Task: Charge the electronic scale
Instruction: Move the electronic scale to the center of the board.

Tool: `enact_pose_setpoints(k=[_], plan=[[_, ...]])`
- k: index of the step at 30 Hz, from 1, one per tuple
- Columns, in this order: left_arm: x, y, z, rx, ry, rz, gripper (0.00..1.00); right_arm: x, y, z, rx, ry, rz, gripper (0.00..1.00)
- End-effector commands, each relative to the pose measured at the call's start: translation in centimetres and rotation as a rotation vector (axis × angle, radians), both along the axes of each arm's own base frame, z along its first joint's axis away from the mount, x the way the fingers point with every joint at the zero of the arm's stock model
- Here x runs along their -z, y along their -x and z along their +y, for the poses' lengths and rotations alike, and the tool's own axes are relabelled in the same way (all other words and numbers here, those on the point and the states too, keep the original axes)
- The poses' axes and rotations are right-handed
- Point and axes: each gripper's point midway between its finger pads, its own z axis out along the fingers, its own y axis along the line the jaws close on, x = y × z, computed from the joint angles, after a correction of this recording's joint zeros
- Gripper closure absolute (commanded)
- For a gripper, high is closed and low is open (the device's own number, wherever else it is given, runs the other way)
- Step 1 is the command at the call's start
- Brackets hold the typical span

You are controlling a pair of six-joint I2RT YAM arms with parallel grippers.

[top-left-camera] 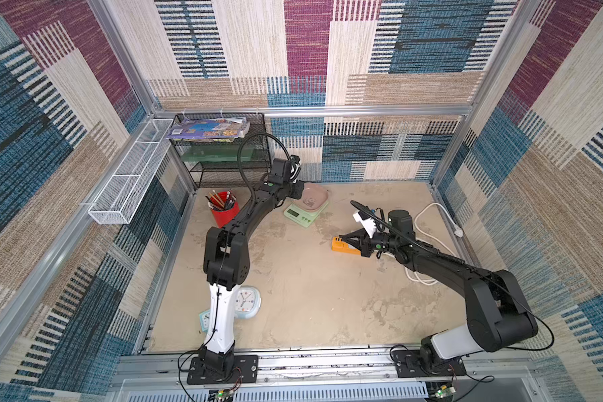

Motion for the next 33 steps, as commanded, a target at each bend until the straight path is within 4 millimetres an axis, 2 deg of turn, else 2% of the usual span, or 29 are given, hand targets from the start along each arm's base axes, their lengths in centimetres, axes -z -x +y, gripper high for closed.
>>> enact_pose_setpoints(k=[1,6,15,25,29,33], plan=[[3.6,0.6,2.1,-0.083,-0.090,0.157,0.42,-0.3,-0.4,0.2,0.008,-0.005,0.001,1.00],[5.2,-1.3,1.4,-0.071,-0.091,0.158,0.39,0.3,-0.5,0.9,-0.011,0.008,0.027,1.00],[6.7,-4.1,1.4,-0.085,-0.107,0.108,0.40,1.0,-0.8,1.8,-0.030,0.028,0.039,1.00],[7.8,-6.0,0.7,-0.080,-0.090,0.054,0.51,0.9,-1.2,2.0,0.000,0.035,0.038,1.00],[8.2,-6.3,0.2,-0.054,-0.091,0.040,0.52,1.1,-1.2,1.8,-0.001,0.043,0.034,1.00],[8.4,-6.4,0.2,-0.039,-0.109,0.033,0.59,1.3,-1.4,1.5,0.003,0.048,0.040,1.00]])
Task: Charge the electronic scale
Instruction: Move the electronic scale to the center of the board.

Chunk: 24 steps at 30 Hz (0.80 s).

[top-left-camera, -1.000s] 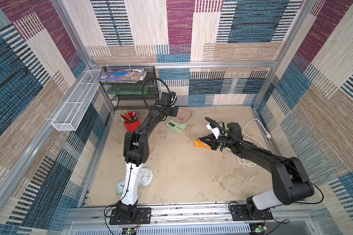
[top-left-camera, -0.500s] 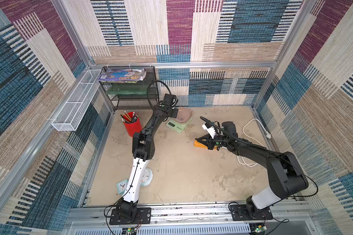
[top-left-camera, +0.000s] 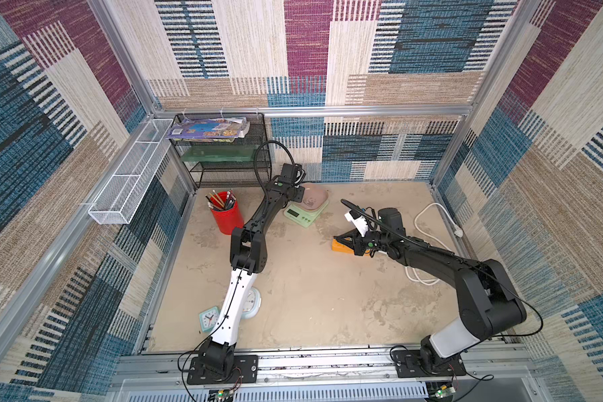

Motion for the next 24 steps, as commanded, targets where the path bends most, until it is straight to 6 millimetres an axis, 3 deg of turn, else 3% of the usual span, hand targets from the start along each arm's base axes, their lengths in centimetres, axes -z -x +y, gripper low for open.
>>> enact_pose_setpoints(k=[1,8,13,18,24], plan=[[-0.6,-0.5,-0.6,0.035,0.006,-0.033,0.62,-0.2,-0.4,-0.2,0.002,0.002,-0.021,1.00],[-0.5,-0.1,-0.8,0.052,0.008,-0.015,0.88,-0.3,-0.5,-0.4,0.010,0.001,-0.015,1.00],[-1.2,1.1,-0.2,0.013,0.025,0.030,1.00,-0.4,-0.5,-0.6,0.014,0.001,-0.003,1.00],[-1.6,3.6,1.4,-0.074,0.029,0.099,1.00,-0.5,-0.4,-0.7,0.019,0.000,0.001,1.00],[-0.9,8.8,3.5,-0.174,0.043,0.221,1.00,-0.5,-0.9,-1.1,0.071,-0.004,0.024,1.00]])
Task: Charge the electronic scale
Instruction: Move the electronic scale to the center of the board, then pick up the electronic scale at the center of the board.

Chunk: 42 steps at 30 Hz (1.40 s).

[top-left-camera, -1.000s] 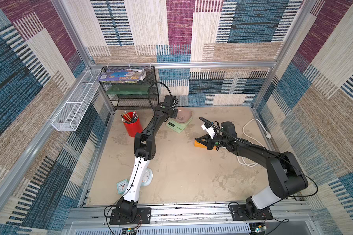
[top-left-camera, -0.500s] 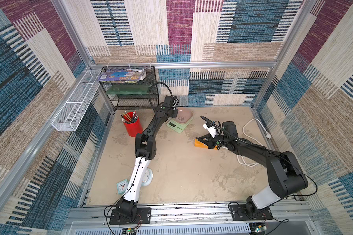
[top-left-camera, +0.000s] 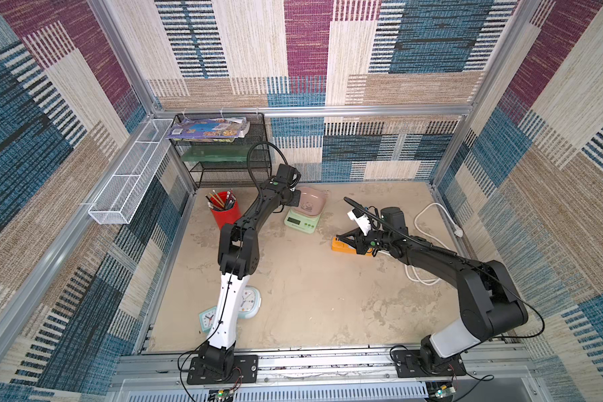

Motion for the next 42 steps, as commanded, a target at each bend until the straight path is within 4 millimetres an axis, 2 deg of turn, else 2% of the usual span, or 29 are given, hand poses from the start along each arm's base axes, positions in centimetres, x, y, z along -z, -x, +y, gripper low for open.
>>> enact_pose_setpoints(k=[1,5,8,13,17,22,24,27,28,33,38,42], plan=[[0.7,3.1,1.6,-0.101,0.013,0.084,1.00,-0.5,-0.7,-0.2,0.042,-0.010,0.004,1.00],[2.3,7.2,2.7,-0.146,0.038,0.142,1.00,-0.1,-0.8,-0.2,0.053,-0.009,0.033,1.00],[2.7,10.1,3.2,-0.165,0.074,0.183,0.99,0.4,-0.9,-0.4,0.060,0.005,0.055,1.00],[2.5,13.2,3.6,-0.175,0.094,0.216,0.92,0.3,-0.7,-0.2,0.049,0.000,0.056,1.00],[3.4,13.6,4.0,-0.172,0.062,0.245,0.83,0.3,-0.5,0.2,0.035,-0.004,0.058,1.00],[4.2,12.8,3.8,-0.166,0.056,0.257,0.70,0.2,-0.3,0.4,0.031,0.000,0.062,1.00],[4.5,12.5,3.6,-0.162,0.065,0.256,0.74,0.3,-0.2,0.3,0.031,0.000,0.066,1.00],[4.7,12.3,2.8,-0.138,0.095,0.268,0.97,0.4,-0.2,0.2,0.039,0.004,0.068,1.00],[4.5,12.3,2.6,-0.134,0.104,0.267,1.00,0.5,-0.3,0.1,0.050,0.007,0.075,1.00],[2.8,12.6,1.0,-0.110,0.279,0.232,1.00,-0.4,-1.6,-0.8,0.143,-0.015,0.103,1.00],[0.0,13.5,0.1,-0.116,0.466,0.171,1.00,-1.4,-0.8,-0.1,0.091,-0.061,0.135,1.00],[-2.6,13.8,0.1,-0.121,0.615,0.097,1.00,-1.7,-0.3,0.0,0.076,-0.075,0.146,1.00]])
